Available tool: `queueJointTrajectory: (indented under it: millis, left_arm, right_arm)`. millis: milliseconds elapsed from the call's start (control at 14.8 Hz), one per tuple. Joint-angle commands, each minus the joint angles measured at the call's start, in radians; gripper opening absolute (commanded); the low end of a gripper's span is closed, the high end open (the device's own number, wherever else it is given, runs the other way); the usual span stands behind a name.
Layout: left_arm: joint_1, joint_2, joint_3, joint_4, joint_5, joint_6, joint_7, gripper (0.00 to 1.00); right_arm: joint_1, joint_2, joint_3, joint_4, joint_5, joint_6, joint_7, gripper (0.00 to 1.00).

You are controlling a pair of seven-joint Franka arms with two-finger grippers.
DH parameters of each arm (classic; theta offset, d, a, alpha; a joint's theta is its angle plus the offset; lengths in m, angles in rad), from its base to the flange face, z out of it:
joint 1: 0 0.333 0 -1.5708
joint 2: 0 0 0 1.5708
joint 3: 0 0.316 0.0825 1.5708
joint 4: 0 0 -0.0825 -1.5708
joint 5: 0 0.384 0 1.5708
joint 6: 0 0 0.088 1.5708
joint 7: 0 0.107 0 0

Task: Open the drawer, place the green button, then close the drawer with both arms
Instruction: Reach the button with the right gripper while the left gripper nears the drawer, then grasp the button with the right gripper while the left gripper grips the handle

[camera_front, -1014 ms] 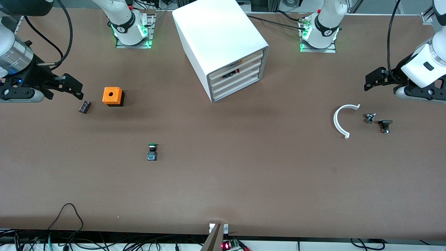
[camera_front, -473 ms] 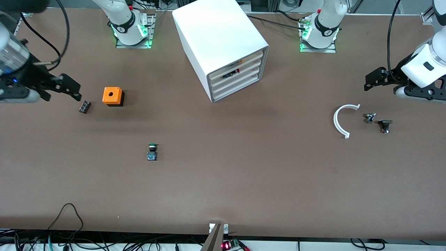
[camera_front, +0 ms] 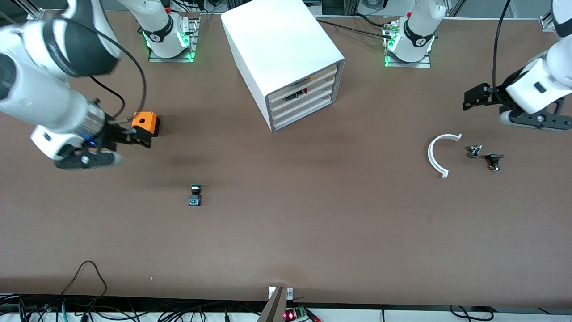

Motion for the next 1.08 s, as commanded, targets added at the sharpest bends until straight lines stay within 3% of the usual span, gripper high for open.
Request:
queueJointTrajectory:
  millis: [0,473,744,1014]
  left_arm:
    - [-0.011,0.047,-0.002,0.002,-0.113,-0.07,0.026,1.0]
    - [-0.014,0.119,-0.003,-0.116,-0.613,-0.047,0.269,1.0]
    - [-0.021,0.122,-0.077,-0.297,-0.865,0.123,0.454,1.0]
    - [-0.021,0.218,-0.156,-0.354,-1.035,0.235,0.619,1.0]
  right_arm:
    - [0.022,0.072,-0.002,0.032,0.016,0.067,0.0,1.0]
    - [0.08,0.234,-0.002,0.023,0.001,0.273,0.014,1.0]
    - [0.078,0.326,-0.01,0.017,-0.003,0.377,0.016,1.0]
    - [0.07,0.419,-0.011,0.012,-0.003,0.483,0.016,1.0]
